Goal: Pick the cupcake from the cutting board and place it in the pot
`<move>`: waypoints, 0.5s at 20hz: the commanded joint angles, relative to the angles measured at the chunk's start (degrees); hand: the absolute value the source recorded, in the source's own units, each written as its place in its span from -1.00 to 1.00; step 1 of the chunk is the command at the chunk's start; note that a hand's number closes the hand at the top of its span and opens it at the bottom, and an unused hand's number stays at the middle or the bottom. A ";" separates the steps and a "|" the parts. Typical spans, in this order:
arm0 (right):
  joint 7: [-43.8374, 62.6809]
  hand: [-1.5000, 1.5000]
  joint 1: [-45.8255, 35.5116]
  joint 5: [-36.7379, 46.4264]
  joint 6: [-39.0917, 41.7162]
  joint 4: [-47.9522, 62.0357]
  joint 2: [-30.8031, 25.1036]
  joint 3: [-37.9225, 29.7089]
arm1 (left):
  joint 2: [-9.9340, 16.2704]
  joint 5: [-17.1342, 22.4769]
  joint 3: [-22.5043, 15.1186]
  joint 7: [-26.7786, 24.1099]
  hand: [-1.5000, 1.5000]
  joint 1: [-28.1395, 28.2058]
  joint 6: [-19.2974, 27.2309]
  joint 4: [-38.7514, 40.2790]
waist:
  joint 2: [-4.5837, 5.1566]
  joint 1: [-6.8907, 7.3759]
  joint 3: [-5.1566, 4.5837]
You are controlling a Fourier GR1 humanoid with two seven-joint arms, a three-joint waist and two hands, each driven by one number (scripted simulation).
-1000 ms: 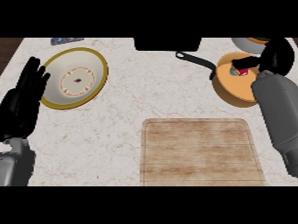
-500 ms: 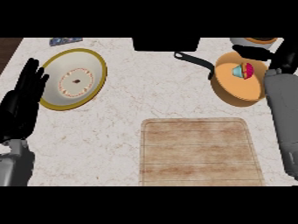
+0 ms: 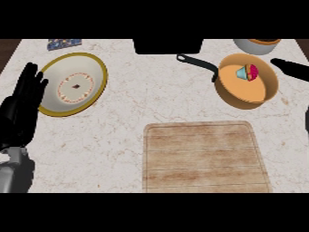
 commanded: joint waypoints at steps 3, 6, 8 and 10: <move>5.24 -1.00 12.15 -5.56 6.94 -17.23 -1.44 0.62 | 0.46 -0.20 0.43 1.69 0.00 -0.20 -0.11 -0.60 | -0.08 -0.29 -0.03; 5.19 -1.00 16.37 -7.86 8.72 -20.64 -2.14 0.71 | 0.32 0.05 0.57 2.14 0.00 -1.85 -0.19 -0.34 | 0.05 0.01 -0.01; 5.93 -1.00 16.22 -9.85 12.38 -19.71 -6.78 -1.18 | -0.98 -0.70 0.19 -2.02 0.00 -0.55 -0.29 3.10 | 0.12 0.01 -0.02; 1.64 -1.00 19.85 -12.05 12.53 -18.51 -5.77 -2.35 | 1.12 0.58 2.47 -2.17 0.00 -1.53 -1.73 3.43 | 0.16 0.17 0.00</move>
